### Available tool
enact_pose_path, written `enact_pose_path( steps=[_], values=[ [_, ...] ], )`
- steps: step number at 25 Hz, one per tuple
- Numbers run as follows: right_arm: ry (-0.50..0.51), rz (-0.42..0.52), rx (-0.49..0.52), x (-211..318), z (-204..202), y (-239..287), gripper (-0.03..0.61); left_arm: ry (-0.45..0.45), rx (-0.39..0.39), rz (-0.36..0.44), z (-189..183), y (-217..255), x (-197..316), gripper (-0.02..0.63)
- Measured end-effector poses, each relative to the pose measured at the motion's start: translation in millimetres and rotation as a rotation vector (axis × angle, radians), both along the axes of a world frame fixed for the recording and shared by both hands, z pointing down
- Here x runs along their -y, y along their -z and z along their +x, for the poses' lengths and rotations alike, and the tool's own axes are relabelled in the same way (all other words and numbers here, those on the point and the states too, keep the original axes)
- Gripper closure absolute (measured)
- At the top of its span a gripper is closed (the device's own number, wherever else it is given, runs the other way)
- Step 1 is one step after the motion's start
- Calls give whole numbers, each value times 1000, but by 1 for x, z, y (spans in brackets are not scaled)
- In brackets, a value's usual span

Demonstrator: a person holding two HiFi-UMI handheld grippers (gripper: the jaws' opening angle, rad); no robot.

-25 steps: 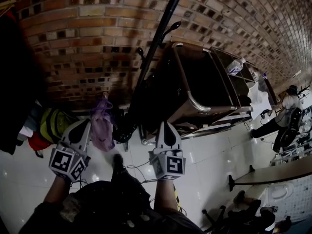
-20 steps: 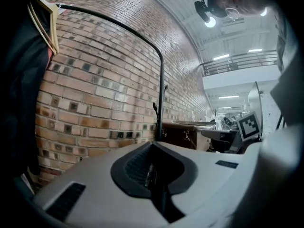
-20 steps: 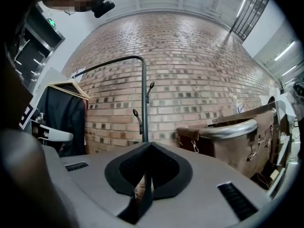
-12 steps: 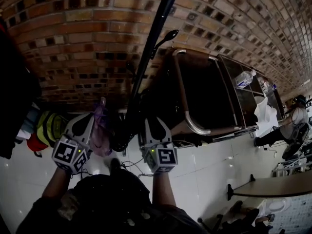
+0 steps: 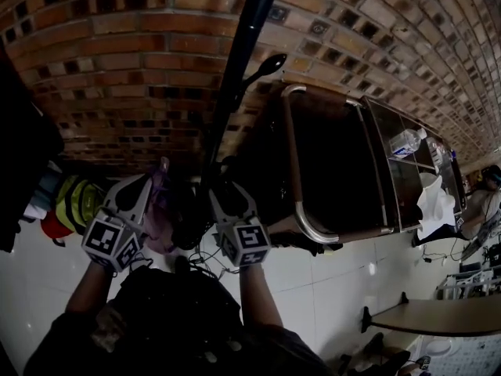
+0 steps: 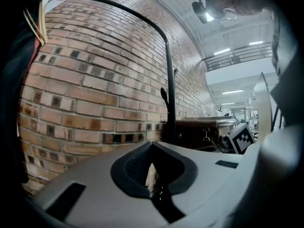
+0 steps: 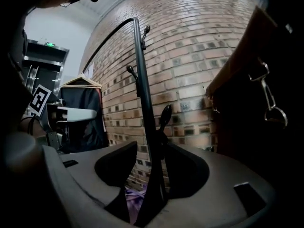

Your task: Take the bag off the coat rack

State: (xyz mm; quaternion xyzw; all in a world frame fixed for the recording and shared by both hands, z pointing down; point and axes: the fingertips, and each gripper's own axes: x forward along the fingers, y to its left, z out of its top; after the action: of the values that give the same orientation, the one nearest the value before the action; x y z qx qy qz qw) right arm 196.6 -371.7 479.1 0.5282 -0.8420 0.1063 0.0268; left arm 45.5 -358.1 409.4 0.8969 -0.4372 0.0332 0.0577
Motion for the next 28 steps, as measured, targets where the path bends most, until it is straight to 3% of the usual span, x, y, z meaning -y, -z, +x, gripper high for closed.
enact_pose_path(
  steps=[11,14,25,28],
  values=[
    [53,-106,-111,49,-11,-50,387,-45,15,-66,29,-26,39,595],
    [62,-125,-133,52,-14,-54,419,-81,27,-84,37,-32,45,595],
    [131,-120,-85,49,-16,-56,443,-127,17,-95,36,-39,51,595],
    [145,-99,-155,48,-17,-55,445,-126,9,-92,33,-38,51,595]
  ],
)
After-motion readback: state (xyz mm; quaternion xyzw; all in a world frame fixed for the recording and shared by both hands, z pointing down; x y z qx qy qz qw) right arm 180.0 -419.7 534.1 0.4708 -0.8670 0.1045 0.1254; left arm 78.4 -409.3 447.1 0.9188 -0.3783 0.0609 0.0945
